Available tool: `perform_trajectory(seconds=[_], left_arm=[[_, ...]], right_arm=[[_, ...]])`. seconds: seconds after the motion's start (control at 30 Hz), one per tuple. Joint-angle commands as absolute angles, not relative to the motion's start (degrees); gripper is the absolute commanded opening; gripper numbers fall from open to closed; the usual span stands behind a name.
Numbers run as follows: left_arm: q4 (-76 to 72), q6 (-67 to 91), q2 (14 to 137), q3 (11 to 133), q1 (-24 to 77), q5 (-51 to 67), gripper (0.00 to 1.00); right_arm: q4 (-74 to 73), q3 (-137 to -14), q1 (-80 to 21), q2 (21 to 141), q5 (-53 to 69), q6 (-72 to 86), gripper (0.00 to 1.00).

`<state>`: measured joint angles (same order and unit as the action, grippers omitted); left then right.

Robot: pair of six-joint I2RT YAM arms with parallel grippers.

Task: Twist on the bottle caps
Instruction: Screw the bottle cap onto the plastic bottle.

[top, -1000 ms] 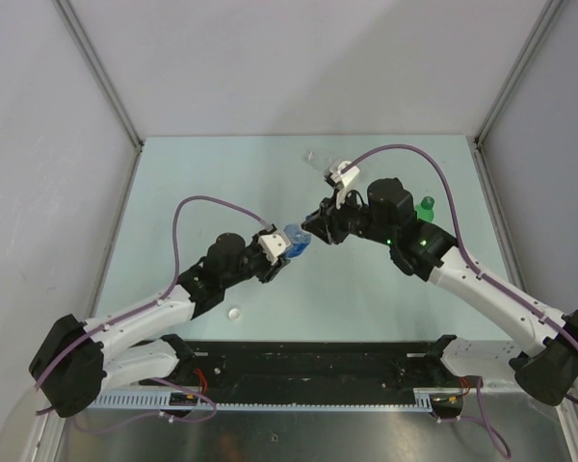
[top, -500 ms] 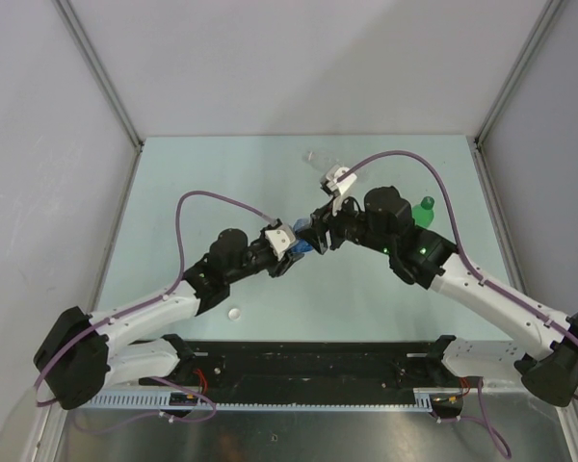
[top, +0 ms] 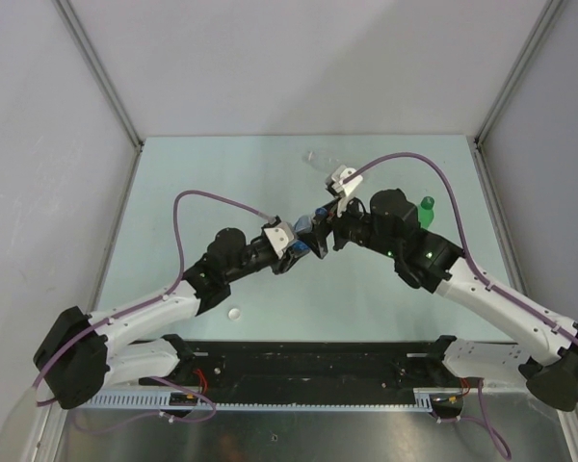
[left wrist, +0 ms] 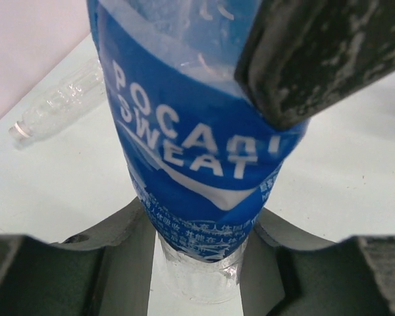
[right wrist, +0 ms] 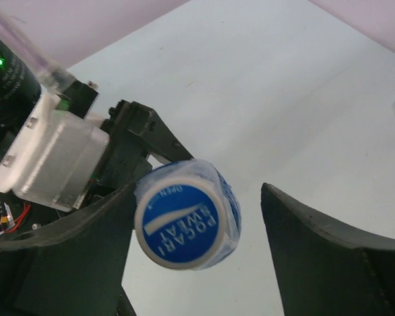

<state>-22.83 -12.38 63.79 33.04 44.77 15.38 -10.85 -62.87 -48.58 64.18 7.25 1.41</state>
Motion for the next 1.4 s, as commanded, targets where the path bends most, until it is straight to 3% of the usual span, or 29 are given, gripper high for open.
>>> perform_trajectory(seconds=[0.0, 0.07, 0.13, 0.53, 0.73, 0.97, 1.37], left_arm=[[-33.23, -9.98, 62.64, 36.85, 45.09, 16.51, 0.00], [-33.33, -9.75, 62.40, 36.33, 45.09, 16.48, 0.00], [-33.45, -9.91, 62.03, 35.67, 45.07, 16.67, 0.00], [-33.62, -10.53, 61.62, 33.89, 44.24, 20.47, 0.00], [-33.17, -12.47, 59.34, 31.29, 41.82, 35.61, 0.00], [-31.08, -12.91, 59.51, 29.32, 37.91, 48.77, 0.00], [-21.94, -21.31, 61.27, 29.71, 37.57, 55.32, 0.00]], right_arm=[[-16.07, -61.41, -48.56, 62.83, 5.92, -1.78, 0.87], [-15.75, -61.39, -48.57, 61.48, 6.80, -3.02, 0.96], [-15.58, -61.38, -48.60, 59.71, 7.79, -4.14, 0.99], [-8.84, -55.56, -48.35, 45.93, 10.26, -6.78, 0.99], [-8.61, -52.90, -47.82, 40.34, 16.64, -18.29, 0.99], [-4.26, -47.25, -45.37, 35.66, 38.84, -33.72, 0.96], [11.61, -48.45, -44.62, 45.16, 45.80, -13.20, 0.79]])
